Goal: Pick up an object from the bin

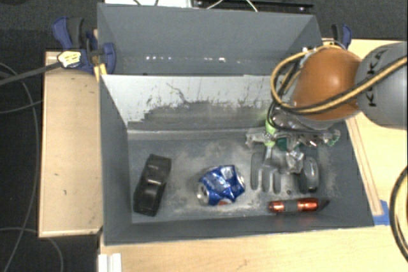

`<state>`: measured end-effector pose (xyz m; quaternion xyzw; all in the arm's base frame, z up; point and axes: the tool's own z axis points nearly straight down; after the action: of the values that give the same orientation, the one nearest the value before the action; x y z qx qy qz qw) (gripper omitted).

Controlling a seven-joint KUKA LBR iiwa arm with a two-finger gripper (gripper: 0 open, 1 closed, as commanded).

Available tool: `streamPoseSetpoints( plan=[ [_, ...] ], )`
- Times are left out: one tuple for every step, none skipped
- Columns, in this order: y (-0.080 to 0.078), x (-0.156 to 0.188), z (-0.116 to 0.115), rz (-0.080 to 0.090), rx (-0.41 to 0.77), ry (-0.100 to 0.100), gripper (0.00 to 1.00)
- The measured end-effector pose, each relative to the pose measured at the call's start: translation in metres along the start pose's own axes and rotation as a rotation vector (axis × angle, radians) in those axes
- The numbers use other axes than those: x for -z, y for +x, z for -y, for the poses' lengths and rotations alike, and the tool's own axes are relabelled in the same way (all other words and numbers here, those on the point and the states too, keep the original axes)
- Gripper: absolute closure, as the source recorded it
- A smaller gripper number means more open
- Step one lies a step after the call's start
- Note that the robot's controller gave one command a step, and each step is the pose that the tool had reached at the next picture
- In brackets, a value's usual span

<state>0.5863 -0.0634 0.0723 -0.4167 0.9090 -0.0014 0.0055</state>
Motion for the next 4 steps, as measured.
streamPoseSetpoints(
  plan=[
    [-0.006, -0.001, 0.000, -0.004, 0.112, -0.008, 1.00],
    [-0.006, -0.001, -0.001, -0.005, 0.127, -0.009, 1.00],
    [-0.005, 0.006, -0.003, -0.007, 0.135, -0.015, 1.00],
    [-0.006, 0.024, -0.002, -0.005, 0.131, -0.012, 1.00]
  ],
)
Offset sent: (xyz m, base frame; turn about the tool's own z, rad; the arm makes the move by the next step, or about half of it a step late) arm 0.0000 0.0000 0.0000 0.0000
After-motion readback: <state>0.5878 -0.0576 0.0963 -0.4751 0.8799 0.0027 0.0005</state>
